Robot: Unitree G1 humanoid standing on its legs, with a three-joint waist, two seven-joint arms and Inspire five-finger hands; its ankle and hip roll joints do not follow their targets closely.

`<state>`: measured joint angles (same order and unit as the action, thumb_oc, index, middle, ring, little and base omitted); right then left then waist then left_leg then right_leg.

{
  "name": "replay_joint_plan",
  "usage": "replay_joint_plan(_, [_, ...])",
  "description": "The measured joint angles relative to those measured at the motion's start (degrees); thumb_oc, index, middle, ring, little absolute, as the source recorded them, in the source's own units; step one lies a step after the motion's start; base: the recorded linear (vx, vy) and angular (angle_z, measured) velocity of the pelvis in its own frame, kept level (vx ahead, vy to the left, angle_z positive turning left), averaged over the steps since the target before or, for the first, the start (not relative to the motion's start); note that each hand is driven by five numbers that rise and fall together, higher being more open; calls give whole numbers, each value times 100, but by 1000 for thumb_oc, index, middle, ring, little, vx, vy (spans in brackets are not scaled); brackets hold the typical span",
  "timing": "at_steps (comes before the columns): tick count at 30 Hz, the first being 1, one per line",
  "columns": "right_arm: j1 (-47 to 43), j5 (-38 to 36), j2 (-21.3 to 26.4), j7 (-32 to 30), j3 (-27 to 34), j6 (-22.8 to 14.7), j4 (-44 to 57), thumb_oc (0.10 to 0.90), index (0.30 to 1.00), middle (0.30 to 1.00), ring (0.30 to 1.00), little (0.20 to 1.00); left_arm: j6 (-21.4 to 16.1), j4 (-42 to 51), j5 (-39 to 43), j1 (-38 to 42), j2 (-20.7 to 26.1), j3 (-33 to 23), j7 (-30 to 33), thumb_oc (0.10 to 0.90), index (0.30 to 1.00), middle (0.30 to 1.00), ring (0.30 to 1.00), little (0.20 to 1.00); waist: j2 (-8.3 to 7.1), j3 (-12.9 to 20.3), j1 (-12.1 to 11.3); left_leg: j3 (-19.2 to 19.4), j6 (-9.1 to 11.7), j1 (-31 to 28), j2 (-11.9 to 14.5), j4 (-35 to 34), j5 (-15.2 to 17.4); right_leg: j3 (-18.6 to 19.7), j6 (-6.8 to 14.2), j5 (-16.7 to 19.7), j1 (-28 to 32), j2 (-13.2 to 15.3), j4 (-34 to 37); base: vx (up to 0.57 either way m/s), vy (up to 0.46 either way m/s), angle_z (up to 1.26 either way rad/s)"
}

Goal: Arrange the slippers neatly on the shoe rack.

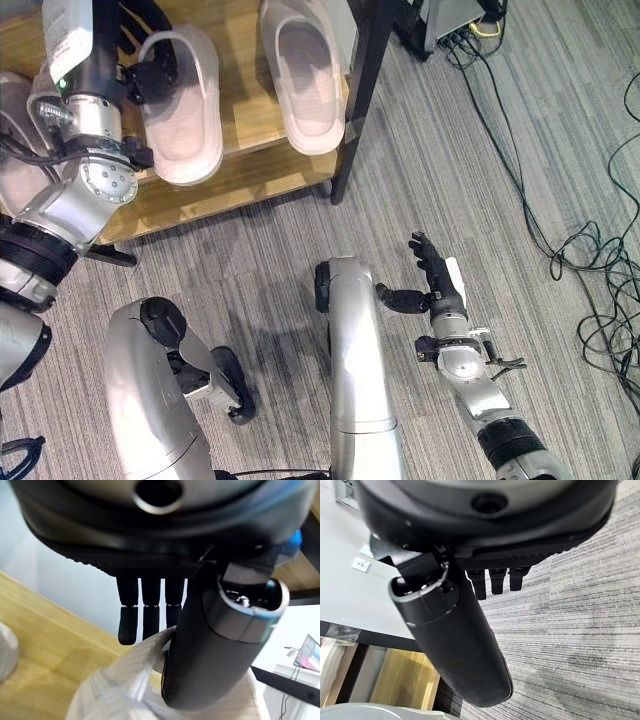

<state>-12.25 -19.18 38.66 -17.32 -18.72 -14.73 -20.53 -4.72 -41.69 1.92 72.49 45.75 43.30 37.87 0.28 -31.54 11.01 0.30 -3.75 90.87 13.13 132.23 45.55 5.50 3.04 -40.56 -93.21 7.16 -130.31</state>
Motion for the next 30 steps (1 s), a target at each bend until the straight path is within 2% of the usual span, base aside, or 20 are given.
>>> replay_joint_plan(3, [3,-4,39,57,1,-4,10,800,900,900,900,900,33,-2,1,116,-19,-6,-26,400,300,300,300,300,0,0,6,-2,8,0,-3,0,4,-7,13,-10,1,-2,0,0,0,0])
replay_joint_plan(10, [-7,-6,30,187,-75,-3,15,800,900,900,900,900,130,-293,-2,328,-426,166,-237,400,300,300,300,300,0,0,2,0,-29,-2,0,51,72,-25,50,-27,35,-1,-1,-3,14,-1])
replay_joint_plan(11, [-4,-7,30,209,-101,-3,15,800,900,900,900,900,142,-292,-4,328,-470,170,-239,411,316,316,316,316,0,0,1,1,-27,-1,-2,58,73,-25,52,-26,37,-1,-2,-11,39,0])
replay_joint_plan(12, [-4,-7,30,234,-109,-3,15,800,900,900,900,900,157,-292,-5,328,-486,170,-240,521,481,481,481,481,0,0,1,1,-28,-1,-1,59,74,-25,52,-26,38,-1,-2,-11,35,0])
replay_joint_plan(13, [-3,-6,30,258,-124,-2,17,800,900,900,900,900,190,-329,-5,336,-530,170,-242,599,599,599,599,599,0,0,0,0,-28,-8,-1,63,74,-25,57,-24,45,-4,-4,0,0,0])
replay_joint_plan(14, [0,-6,30,286,-127,-2,24,800,900,900,900,900,230,-358,-4,341,-573,170,-248,800,900,900,900,900,0,0,0,1,-28,-14,0,64,75,-22,57,-24,47,-5,-4,0,0,0])
replay_joint_plan(24, [73,-6,30,332,-126,11,35,800,900,900,900,900,340,-490,7,428,-880,168,-620,800,900,900,900,900,-5,-2,-7,16,-28,-48,-9,113,75,38,59,-24,69,5,-71,0,0,0])
replay_joint_plan(30, [136,-5,30,363,-126,43,35,800,900,900,900,900,332,-280,13,431,-887,165,-724,800,900,900,900,900,-6,-3,-12,78,-28,-111,-19,134,76,120,86,-41,90,6,-127,0,0,0])
